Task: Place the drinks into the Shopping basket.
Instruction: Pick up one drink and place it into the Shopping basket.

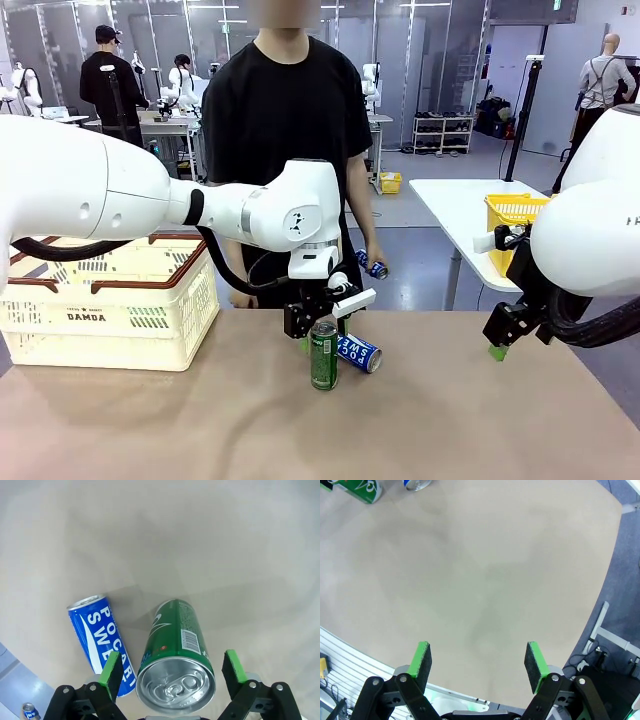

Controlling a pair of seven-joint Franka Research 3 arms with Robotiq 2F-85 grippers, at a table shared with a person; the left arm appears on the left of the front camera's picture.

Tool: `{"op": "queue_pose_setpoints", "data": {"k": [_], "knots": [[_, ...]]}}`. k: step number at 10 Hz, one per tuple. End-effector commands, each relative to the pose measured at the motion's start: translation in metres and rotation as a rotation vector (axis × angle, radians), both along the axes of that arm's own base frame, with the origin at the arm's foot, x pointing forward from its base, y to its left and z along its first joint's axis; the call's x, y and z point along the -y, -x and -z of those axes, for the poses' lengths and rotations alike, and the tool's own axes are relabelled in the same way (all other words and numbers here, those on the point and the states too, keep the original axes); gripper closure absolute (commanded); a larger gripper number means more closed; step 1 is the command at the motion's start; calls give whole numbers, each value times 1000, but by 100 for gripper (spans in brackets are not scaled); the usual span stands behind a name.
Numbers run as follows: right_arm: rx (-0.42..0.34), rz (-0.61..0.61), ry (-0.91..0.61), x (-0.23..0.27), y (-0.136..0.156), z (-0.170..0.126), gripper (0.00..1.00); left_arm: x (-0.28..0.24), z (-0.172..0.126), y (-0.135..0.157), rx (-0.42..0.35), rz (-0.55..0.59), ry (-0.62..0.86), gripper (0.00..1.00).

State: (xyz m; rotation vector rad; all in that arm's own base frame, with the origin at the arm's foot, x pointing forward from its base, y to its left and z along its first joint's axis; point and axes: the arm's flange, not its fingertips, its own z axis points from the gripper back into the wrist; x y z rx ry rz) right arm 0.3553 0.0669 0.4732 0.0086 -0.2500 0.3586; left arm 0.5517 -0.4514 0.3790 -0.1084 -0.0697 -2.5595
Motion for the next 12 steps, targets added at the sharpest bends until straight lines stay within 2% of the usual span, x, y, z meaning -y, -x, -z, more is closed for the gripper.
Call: {"op": "queue_pose_setpoints", "data": {"k": [1,3,5,6,7,8,9,10,11,12], "knots": [[-4,-7,-4,1,1,0,7,-4,4,6,-17,-4,20,0],[-4,-7,-4,1,1,0,7,-4,7,5,-5,-19,14,0],[-4,-7,-4,1,1,0,7,-4,9,3,-26,-6,15,0],[-4,-7,-4,1,1,0,7,-5,10,4,-23,5,15,14],[-4,-7,-4,1,1,0,7,-5,10,4,-25,0,18,19],[-4,-7,-4,1,1,0,7,-5,10,4,-28,0,18,33],[-4,-7,-4,1,1,0,7,-4,10,5,-35,1,20,39],[-4,-7,-4,1,1,0,7,-4,10,6,-41,-2,18,52],[-4,-7,-4,1,1,0,7,-4,10,6,-46,-4,11,58],[-4,-7,-4,1,1,0,7,-4,10,8,-50,-1,10,71]]}}
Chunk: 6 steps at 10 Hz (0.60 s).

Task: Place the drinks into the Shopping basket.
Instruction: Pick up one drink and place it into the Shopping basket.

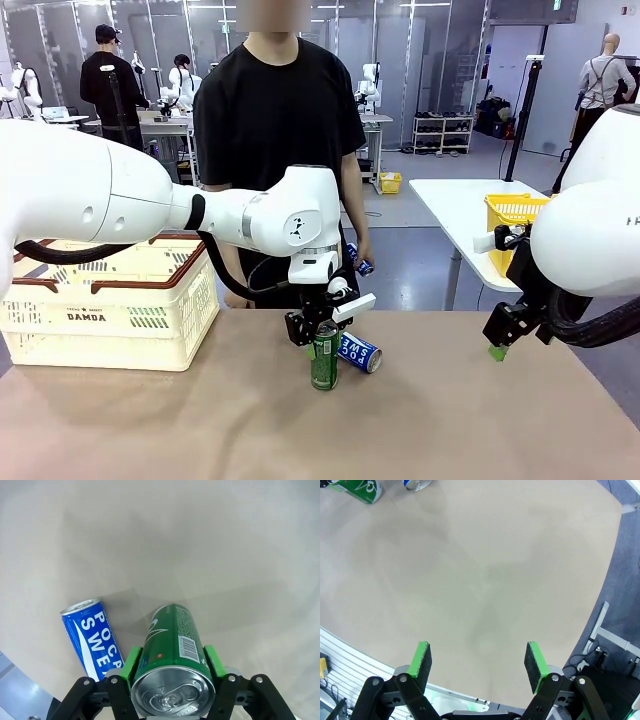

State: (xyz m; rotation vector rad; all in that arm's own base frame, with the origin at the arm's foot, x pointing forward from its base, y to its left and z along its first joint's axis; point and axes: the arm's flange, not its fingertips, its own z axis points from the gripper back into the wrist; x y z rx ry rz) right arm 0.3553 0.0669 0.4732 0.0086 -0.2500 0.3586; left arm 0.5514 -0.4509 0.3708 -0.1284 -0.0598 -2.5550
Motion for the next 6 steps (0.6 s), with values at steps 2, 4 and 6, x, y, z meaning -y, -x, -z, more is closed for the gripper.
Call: {"op": "queue_pose_setpoints", "data": {"k": [2,4,6], "knots": [[-4,-7,-4,1,1,0,7,-5,-1,9,-34,-8,16,91],[-4,-7,-4,1,1,0,7,-8,-19,14,-17,-10,-12,97],[-4,-7,-4,1,1,0,7,-11,-57,18,16,-3,-35,97]]}}
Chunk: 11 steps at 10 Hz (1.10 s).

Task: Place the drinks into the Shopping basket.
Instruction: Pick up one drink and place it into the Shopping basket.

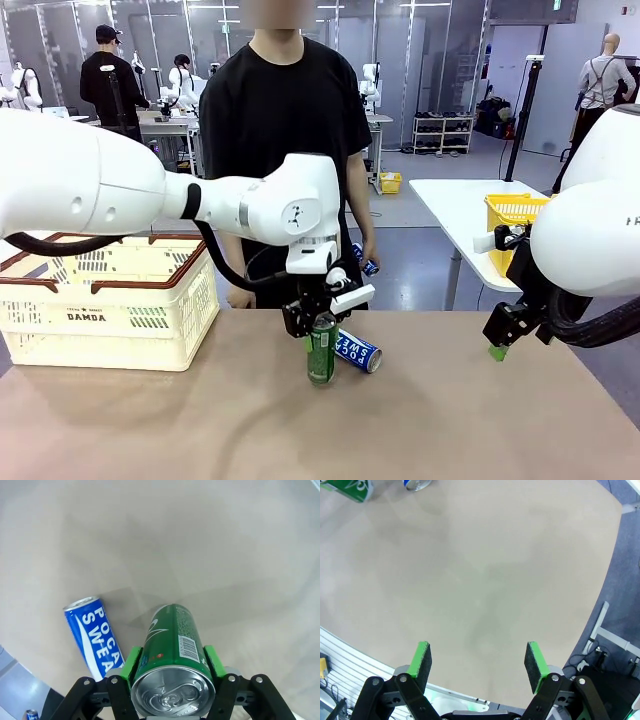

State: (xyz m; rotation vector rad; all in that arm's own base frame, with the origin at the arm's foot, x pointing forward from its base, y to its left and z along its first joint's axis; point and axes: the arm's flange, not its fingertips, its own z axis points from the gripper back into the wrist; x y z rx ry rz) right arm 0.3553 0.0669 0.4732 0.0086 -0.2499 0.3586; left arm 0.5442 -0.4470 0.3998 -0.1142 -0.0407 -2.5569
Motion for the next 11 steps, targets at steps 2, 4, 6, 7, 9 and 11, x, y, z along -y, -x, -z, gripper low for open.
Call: {"op": "queue_pose_setpoints", "data": {"k": [2,4,6,7,9,11], "knots": [[-4,-7,-4,1,1,0,7,-6,-61,14,5,10,-31,97],[-4,-7,-4,1,1,0,7,-3,-97,17,43,13,-35,97],[-4,-7,-4,1,1,0,7,1,-140,23,73,24,-19,97],[-4,-7,-4,1,1,0,7,4,-161,27,97,29,-18,97],[-4,-7,-4,1,1,0,7,5,-193,34,119,34,-9,97],[-4,-7,-4,1,1,0,7,2,-208,37,150,19,-6,97]]}}
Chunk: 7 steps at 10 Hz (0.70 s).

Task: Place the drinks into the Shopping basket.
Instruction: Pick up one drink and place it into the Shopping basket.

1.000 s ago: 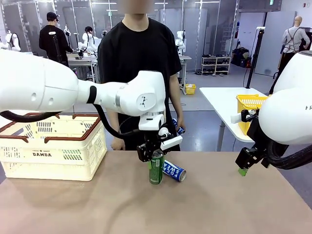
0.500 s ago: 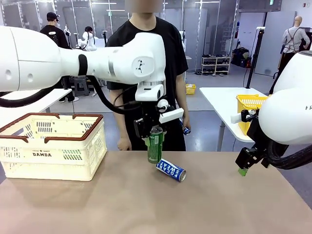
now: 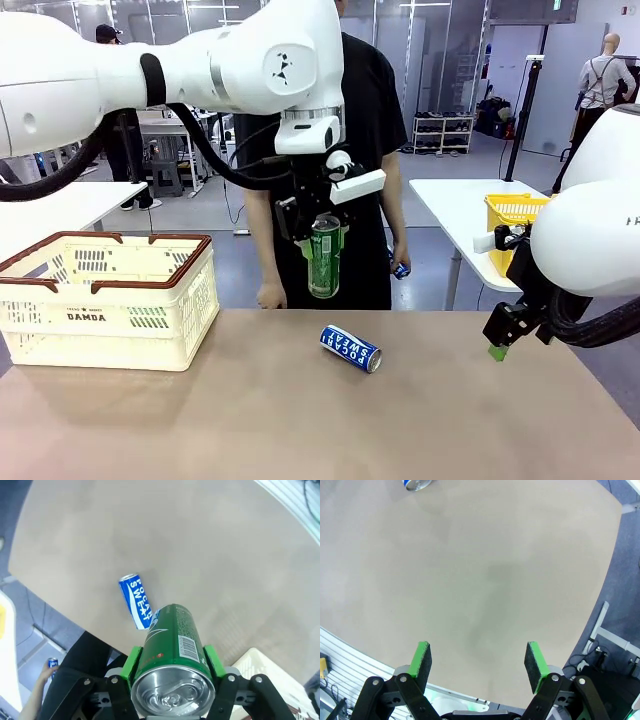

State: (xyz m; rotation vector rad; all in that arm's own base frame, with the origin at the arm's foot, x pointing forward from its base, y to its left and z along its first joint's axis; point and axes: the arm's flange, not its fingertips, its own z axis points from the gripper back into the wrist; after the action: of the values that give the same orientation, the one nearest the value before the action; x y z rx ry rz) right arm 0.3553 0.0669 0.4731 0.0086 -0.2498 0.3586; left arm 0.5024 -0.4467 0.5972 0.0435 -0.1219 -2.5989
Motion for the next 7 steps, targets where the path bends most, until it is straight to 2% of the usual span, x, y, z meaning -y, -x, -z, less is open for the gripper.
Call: {"op": "queue_pose_setpoints", "data": {"k": [1,7], "knots": [[-4,-7,-4,1,1,0,7,1,-13,-4,20,-22,-23,97],[-4,-7,-4,1,1,0,7,-1,-4,-1,7,-3,3,97]]}}
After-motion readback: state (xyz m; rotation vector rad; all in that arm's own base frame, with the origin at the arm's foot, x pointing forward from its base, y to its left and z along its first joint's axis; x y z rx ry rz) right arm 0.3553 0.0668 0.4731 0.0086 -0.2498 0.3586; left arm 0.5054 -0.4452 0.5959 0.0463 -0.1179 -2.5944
